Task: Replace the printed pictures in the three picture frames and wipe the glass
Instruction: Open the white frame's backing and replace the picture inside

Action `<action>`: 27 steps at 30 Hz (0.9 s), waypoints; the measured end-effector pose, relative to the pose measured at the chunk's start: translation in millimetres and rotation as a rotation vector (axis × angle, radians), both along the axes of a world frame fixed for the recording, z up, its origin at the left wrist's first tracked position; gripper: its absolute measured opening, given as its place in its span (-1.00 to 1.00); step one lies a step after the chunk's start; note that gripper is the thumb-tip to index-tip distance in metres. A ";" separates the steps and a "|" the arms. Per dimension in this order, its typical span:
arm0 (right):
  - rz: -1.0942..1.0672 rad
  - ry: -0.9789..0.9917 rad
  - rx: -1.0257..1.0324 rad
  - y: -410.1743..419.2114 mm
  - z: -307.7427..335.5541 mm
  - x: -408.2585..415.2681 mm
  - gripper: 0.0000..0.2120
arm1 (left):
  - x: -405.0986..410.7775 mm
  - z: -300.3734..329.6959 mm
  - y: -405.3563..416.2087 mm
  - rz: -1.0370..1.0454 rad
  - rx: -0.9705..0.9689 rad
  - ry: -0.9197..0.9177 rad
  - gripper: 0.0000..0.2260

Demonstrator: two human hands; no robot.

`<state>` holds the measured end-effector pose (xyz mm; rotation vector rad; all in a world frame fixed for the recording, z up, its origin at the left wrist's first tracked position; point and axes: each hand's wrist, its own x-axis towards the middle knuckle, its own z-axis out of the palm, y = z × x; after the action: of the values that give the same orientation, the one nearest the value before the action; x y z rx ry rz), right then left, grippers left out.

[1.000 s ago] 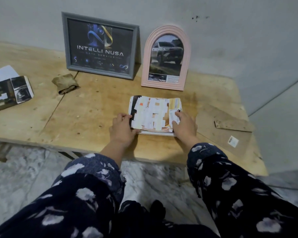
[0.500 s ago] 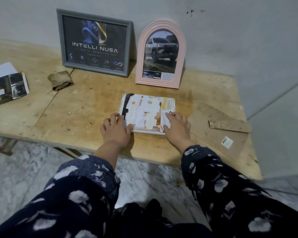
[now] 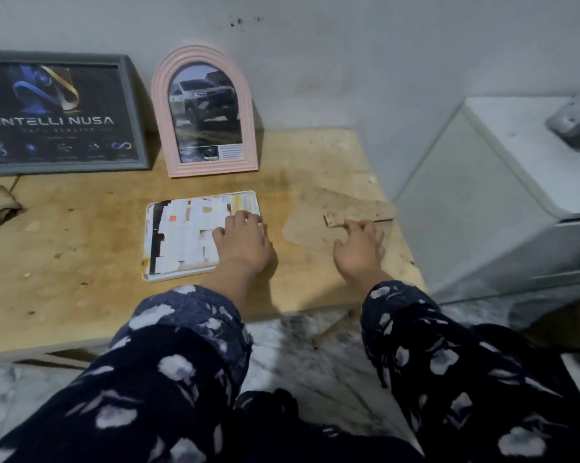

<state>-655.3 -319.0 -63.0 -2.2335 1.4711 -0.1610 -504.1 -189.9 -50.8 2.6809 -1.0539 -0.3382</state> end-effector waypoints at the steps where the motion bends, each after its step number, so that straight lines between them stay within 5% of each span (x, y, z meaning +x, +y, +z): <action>1: -0.052 0.017 0.000 -3.8 -0.7 -10.0 -0.53 | -7.1 0.5 -7.8 -0.038 -0.003 0.010 -0.63; 9: -0.239 -0.059 0.106 -15.3 -10.5 -56.9 -0.44 | -36.1 -8.5 -53.2 -0.077 0.103 0.139 -0.57; 19: -0.695 -0.640 0.421 -30.4 -0.7 -46.2 -0.51 | -17.8 -9.8 -65.2 0.162 0.005 0.375 -0.32; 27: -0.517 -0.647 0.433 -27.2 3.7 -14.2 -0.50 | 17.9 0.4 -43.4 0.250 -0.144 0.445 -0.29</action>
<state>-669.4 -346.2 -59.4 -1.2561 1.4827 -0.5999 -486.2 -233.3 -50.4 2.4086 -0.5819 -0.7342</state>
